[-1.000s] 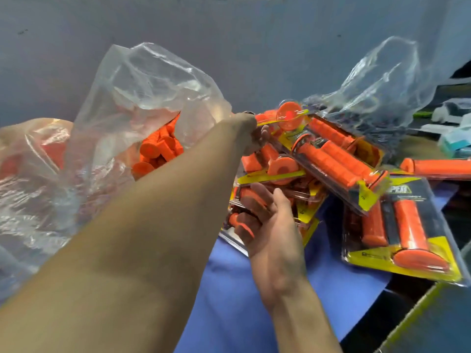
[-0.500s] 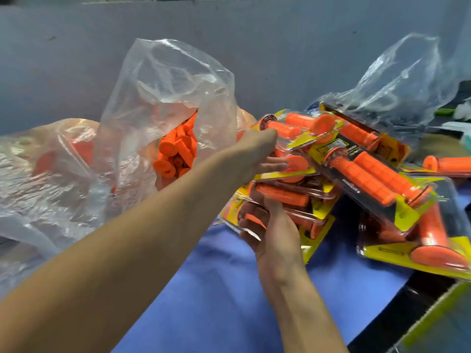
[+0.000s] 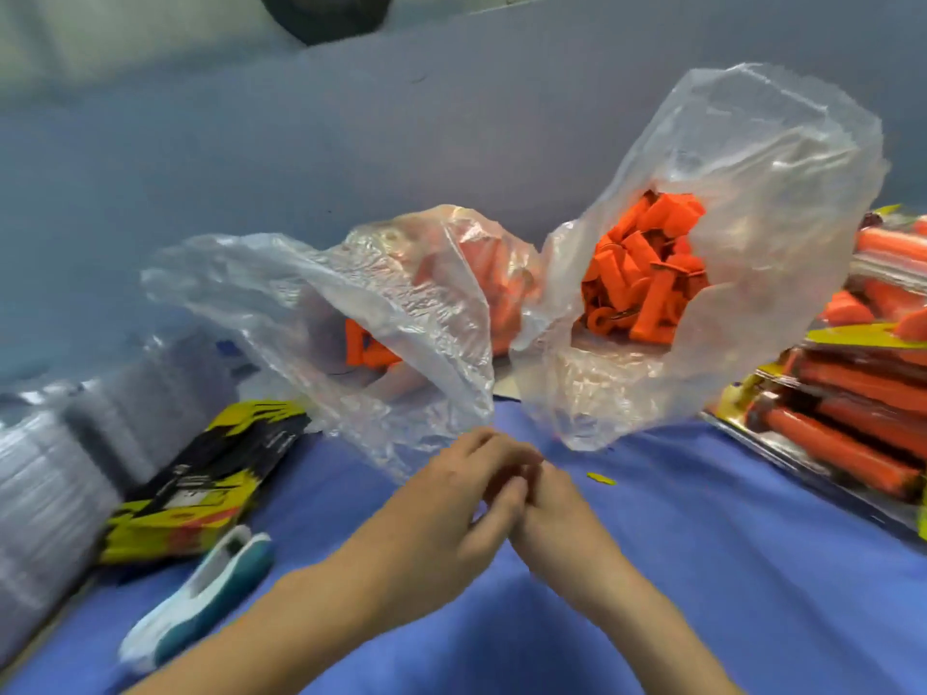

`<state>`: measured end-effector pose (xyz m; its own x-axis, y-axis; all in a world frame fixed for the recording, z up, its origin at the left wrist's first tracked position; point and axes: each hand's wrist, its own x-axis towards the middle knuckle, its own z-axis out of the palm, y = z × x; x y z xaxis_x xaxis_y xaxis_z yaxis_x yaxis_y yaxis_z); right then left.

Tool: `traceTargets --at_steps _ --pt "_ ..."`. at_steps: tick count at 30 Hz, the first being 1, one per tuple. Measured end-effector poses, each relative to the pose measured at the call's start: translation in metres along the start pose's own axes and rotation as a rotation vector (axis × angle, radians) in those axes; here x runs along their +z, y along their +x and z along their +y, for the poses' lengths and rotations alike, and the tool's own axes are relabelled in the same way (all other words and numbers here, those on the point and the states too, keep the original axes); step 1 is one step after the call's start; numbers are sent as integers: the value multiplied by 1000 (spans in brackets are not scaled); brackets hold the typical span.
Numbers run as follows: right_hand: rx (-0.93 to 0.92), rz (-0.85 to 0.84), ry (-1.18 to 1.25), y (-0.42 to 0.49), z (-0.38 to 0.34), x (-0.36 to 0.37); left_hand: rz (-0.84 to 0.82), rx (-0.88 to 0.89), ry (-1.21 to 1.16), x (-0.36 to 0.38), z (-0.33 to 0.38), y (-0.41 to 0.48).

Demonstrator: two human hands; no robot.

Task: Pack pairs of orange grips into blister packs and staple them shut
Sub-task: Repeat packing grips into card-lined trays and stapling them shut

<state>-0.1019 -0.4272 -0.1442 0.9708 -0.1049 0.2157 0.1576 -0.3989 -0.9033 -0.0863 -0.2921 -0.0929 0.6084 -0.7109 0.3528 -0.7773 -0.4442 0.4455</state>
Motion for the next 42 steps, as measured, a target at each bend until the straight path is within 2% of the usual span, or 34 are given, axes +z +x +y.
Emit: traceTargets --at_steps 4,9,12,15,18,21,23,27,32,38,42 --pt "-116 -180 -208 0 -3 54 3 -143 136 -49 -56 -56" --pt "-152 -264 -381 -1 9 80 187 -389 406 -126 -116 -114" --pt "-183 -276 -417 -5 11 82 299 -544 672 -170 -144 -136" --pt "-200 -261 -446 -7 11 83 316 -684 961 -209 -164 -150" --pt "-229 -259 -486 -9 11 83 291 -831 1092 -236 -172 -160" --pt "-244 -266 -489 -12 6 83 218 -1004 1048 -251 -175 -166" --pt "-256 -278 -477 -17 -3 86 178 -1057 982 -256 -174 -172" --pt "-381 -278 -370 -23 -46 120 117 -1051 947 -264 -163 -185" --pt "-605 -331 -264 -20 -123 211 107 -1051 864 -279 -138 -212" --pt "-667 -423 -260 -26 -183 296 140 -1024 680 -291 -118 -269" --pt "-694 -418 -252 -32 -200 333 136 -972 632 -292 -113 -296"
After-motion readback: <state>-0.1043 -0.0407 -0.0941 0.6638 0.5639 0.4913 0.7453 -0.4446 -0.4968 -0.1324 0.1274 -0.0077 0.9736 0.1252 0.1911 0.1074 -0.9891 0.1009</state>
